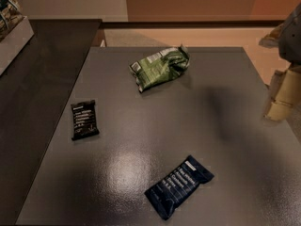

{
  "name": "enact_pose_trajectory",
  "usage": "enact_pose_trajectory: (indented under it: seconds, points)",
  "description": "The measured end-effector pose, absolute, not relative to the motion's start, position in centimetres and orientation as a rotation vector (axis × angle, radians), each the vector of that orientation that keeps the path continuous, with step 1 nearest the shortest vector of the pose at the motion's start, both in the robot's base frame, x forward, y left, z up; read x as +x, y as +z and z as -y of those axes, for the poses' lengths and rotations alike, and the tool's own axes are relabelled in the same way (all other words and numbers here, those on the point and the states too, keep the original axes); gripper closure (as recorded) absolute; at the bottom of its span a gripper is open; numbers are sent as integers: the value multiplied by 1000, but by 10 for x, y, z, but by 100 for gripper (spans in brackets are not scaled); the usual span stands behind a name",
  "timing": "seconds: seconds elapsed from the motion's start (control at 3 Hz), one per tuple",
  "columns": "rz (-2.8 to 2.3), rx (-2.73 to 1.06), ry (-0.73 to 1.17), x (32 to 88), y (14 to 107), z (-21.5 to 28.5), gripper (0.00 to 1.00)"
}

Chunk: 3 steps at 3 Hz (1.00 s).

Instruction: Move green jalapeno chip bag near rxbar chocolate

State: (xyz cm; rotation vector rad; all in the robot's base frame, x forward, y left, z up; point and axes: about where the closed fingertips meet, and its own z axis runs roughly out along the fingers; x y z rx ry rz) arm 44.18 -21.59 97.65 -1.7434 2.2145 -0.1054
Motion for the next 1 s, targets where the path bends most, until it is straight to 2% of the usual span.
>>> enact_pose_trajectory:
  seconds: [0.67,1.0]
  points:
    - [-2029,-1884,-98,493,970,199,0]
    - [-1948,-1956,-90,544,962,174,0]
